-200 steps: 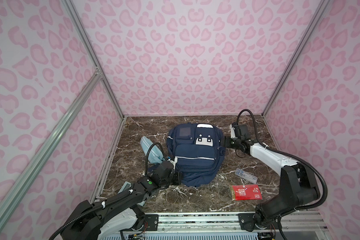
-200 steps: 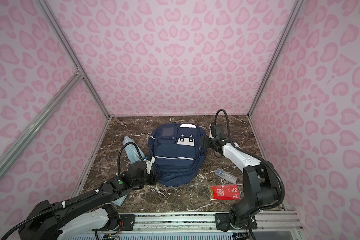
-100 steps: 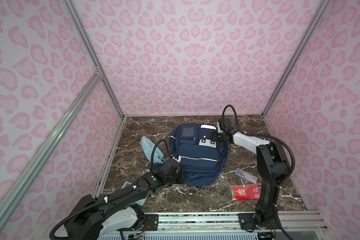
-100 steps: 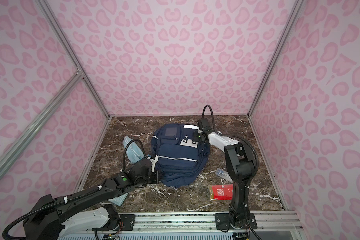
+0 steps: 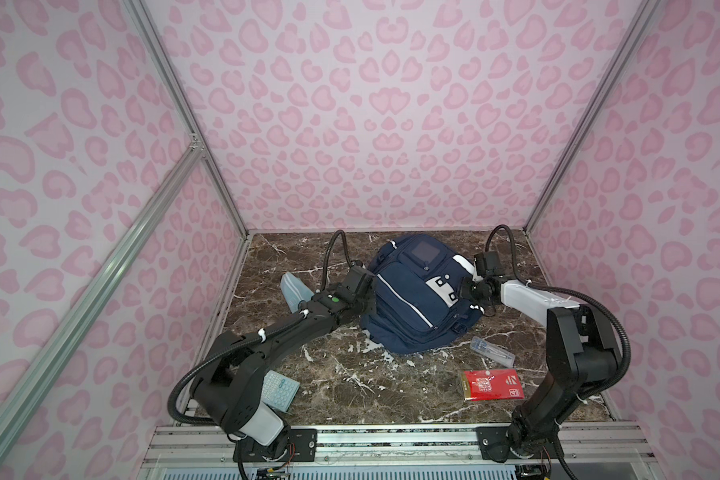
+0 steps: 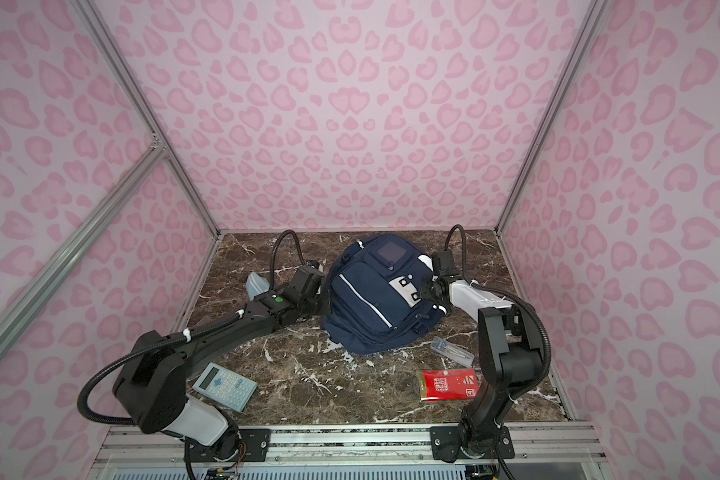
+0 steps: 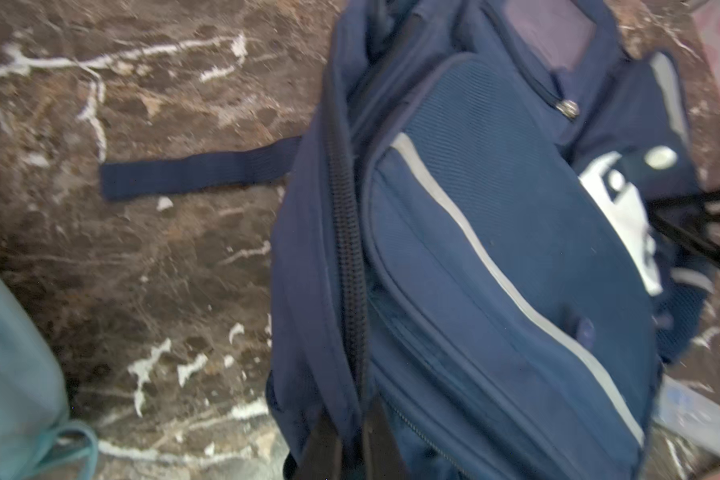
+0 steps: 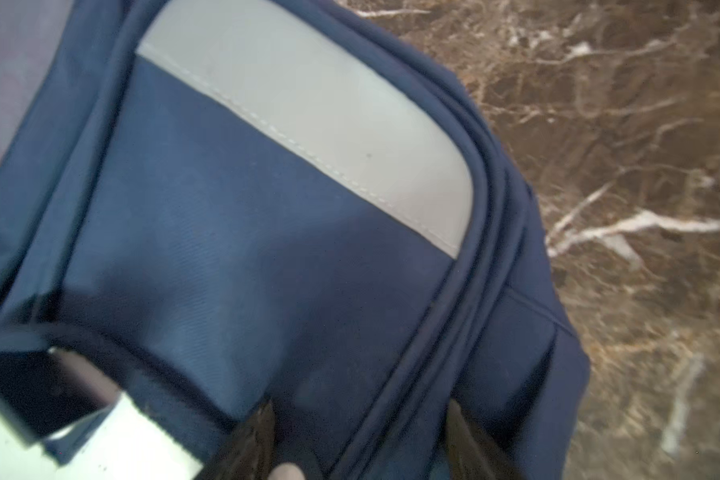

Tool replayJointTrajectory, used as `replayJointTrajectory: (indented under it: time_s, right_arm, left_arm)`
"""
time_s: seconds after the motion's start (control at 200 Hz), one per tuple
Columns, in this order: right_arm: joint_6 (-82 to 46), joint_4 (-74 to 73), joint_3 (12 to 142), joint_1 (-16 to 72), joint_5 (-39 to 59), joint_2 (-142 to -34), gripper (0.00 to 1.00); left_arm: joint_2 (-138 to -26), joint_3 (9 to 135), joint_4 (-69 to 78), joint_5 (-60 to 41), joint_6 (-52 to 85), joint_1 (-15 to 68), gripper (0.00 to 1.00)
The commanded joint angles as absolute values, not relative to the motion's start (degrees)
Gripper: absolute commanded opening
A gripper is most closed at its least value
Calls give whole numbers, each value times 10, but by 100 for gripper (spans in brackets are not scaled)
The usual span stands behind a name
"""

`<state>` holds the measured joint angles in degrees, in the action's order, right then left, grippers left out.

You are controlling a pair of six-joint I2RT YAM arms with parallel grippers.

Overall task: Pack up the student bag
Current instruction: 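Grasp and rotate the backpack top with right gripper while left holds its side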

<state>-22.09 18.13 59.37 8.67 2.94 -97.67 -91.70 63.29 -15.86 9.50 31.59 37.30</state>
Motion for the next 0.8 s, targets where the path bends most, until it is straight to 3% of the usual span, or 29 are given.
replayJointTrajectory:
  time_s: [0.0,0.12,0.275,0.325,0.415,0.5,0.575,0.67,0.795]
  right_arm:
    - [-217,286,549,110,21,-944,65]
    - [-221,272,507,153,20,-897,65]
    - [-205,208,474,167,106,-872,65]
    - [-195,199,467,183,110,-860,65]
    - [-180,202,465,216,83,-827,65]
    - [-181,196,457,225,74,-775,67]
    - [-182,188,449,224,47,-729,73]
    - [-165,185,446,224,22,-694,77]
    - [-152,175,452,225,42,-703,75]
  left_arm:
    - [-965,682,-129,121,282,361,7]
    - [-1020,734,-130,132,284,336,16]
    - [-1053,776,-141,128,294,311,26]
    - [-1040,780,-138,127,294,309,35]
    - [-996,759,-140,145,290,308,68]
    - [-936,738,-152,169,286,308,84]
    - [-871,699,-151,154,291,310,87]
    - [-794,627,-131,51,325,322,85]
    - [-717,484,-23,-27,403,400,64]
